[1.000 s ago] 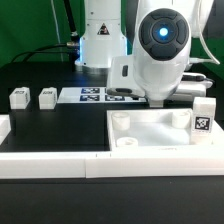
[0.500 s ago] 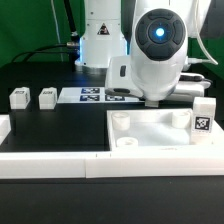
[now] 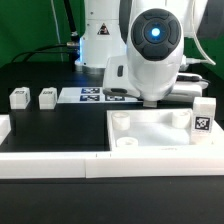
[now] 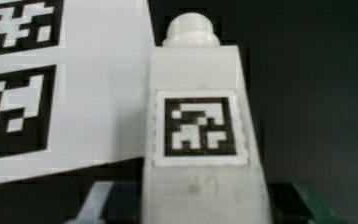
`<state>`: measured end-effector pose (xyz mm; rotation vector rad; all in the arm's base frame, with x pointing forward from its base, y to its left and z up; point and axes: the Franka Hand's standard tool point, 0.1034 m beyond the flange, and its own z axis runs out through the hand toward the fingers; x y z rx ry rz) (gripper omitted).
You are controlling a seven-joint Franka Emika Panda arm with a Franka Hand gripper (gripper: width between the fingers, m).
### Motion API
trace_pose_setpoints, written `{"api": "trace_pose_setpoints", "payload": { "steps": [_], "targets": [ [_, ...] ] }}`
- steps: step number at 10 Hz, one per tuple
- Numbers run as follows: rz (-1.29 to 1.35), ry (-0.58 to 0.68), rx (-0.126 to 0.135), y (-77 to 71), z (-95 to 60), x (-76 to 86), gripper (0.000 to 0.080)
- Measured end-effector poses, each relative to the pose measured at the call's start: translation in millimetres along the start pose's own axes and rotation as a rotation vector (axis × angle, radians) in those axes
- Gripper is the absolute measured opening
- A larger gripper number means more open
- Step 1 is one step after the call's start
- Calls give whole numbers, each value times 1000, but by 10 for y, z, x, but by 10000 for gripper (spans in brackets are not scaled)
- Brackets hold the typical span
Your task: Assemble square table
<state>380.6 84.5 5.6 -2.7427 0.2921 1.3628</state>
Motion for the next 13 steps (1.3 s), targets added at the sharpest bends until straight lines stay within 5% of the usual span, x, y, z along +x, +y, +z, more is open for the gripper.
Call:
{"api": "trace_pose_setpoints", "payload": {
  "steps": [4,5,6,7,9,11,13],
  "targets": [
    [4,-10,71,256,-812,-336,291],
    [-9,21,60,319,-943,-397,291],
    [-14,49,31,342,-919,-389,291],
    [-13,47,33,344,-908,-390,291],
    [-24,218,45,315,-1047,-308,291],
    [-28,414,69,302,-1587,-81,291],
    [-59,652,44,240,-1984,91,291]
  ]
}}
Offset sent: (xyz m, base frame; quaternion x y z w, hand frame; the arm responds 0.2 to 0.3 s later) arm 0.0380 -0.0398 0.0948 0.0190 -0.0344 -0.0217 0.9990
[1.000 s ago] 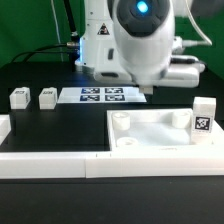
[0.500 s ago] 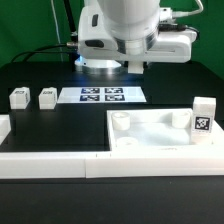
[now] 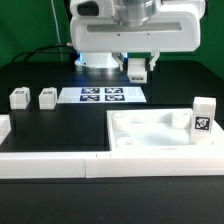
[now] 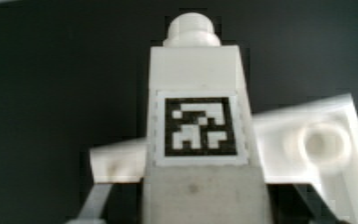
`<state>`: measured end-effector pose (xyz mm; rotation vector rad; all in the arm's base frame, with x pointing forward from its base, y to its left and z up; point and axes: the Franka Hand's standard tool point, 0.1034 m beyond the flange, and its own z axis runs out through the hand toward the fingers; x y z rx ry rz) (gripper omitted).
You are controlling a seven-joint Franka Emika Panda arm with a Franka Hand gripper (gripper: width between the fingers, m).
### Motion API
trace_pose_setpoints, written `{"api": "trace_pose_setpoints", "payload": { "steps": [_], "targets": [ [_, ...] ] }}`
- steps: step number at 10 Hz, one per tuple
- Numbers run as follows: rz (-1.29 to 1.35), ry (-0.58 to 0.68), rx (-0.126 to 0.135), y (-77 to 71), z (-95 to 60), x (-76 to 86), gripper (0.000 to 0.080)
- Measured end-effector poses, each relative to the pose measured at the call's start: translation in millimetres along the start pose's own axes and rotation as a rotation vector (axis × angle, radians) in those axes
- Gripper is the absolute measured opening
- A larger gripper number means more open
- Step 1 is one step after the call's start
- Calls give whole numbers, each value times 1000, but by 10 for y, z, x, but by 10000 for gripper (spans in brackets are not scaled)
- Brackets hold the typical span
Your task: Assemble square table
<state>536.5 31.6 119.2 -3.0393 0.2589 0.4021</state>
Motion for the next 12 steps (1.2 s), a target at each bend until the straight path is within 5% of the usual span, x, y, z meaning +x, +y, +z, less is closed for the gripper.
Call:
{"api": "trace_pose_setpoints", "payload": {
  "steps": [5,6,9,12],
  "targets": [
    [-13,342,-1,2,43,85,291],
    [-10,387,-3,28,-7,172,291],
    [-44,694,-38,217,-499,700,292],
    [-60,903,-76,269,-488,691,292]
  ]
}}
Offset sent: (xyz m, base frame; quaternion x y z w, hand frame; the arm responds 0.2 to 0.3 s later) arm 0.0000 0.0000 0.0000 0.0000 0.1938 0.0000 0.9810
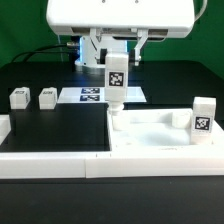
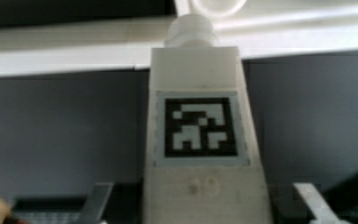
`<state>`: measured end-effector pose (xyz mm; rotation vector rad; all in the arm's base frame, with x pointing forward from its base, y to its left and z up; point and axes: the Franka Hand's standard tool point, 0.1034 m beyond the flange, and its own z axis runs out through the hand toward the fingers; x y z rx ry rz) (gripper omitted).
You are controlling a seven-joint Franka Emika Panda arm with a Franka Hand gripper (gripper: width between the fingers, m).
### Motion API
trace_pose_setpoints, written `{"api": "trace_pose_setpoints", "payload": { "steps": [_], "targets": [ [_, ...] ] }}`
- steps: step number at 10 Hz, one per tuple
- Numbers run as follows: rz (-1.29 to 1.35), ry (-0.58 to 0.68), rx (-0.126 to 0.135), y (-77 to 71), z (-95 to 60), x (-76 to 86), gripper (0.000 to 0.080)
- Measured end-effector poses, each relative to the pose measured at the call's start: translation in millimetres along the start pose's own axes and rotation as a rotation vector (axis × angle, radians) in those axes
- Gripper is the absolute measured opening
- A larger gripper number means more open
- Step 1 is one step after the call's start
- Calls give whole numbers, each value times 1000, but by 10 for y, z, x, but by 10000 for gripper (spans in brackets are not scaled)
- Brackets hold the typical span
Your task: Assemble square table
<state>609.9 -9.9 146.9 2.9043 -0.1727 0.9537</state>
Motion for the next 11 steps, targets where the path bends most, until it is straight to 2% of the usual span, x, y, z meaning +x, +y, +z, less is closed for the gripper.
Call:
{"api": "trace_pose_setpoints", "payload": {
  "steps": [2,3,5,7,11],
  "targets": [
    [-1,-25,2,-18,32,-42,292],
    [-11,-19,2,-81,86,-102,292],
    [-21,-25,-2,-104,198,-105,292],
    [-37,-43,-4,-161,311,-222,292],
    [-45,-39,2,-271,362,-261,292]
  ]
}}
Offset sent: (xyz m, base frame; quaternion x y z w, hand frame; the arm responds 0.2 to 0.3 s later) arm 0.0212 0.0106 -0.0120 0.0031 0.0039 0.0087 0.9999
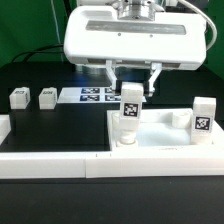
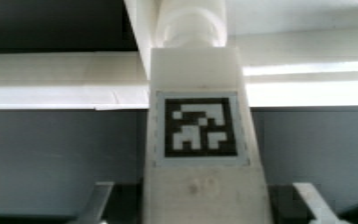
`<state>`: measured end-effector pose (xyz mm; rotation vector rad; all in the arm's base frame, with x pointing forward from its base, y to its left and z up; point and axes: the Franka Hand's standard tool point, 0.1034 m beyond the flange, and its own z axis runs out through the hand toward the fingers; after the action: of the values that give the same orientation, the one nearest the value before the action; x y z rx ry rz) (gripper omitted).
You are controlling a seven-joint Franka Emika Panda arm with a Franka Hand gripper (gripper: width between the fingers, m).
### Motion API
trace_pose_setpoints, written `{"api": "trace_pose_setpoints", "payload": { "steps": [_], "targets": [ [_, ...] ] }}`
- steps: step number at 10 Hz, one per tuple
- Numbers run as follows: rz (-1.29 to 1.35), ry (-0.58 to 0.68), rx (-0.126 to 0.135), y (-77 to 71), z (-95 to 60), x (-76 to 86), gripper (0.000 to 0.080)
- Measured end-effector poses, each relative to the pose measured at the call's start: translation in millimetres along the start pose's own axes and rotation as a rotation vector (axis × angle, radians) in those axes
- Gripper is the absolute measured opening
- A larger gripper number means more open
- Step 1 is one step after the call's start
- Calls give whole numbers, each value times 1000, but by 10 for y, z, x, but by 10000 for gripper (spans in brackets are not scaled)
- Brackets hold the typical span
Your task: Assemble square table
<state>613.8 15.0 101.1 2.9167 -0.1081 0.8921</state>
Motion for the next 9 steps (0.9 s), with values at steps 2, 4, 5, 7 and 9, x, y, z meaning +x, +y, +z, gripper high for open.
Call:
{"api": "trace_pose_setpoints", "payload": {
  "steps": [2,4,5,7,9],
  "targets": [
    [-3,-3,-5,13,61,-15,292],
    [-7,-15,-10,21,109,-80,292],
    [-8,-13,-9,16,109,-81,292],
    [-9,-14,-9,17,109,-82,292],
    [-10,-14,-9,17,109,-83,588]
  ]
}}
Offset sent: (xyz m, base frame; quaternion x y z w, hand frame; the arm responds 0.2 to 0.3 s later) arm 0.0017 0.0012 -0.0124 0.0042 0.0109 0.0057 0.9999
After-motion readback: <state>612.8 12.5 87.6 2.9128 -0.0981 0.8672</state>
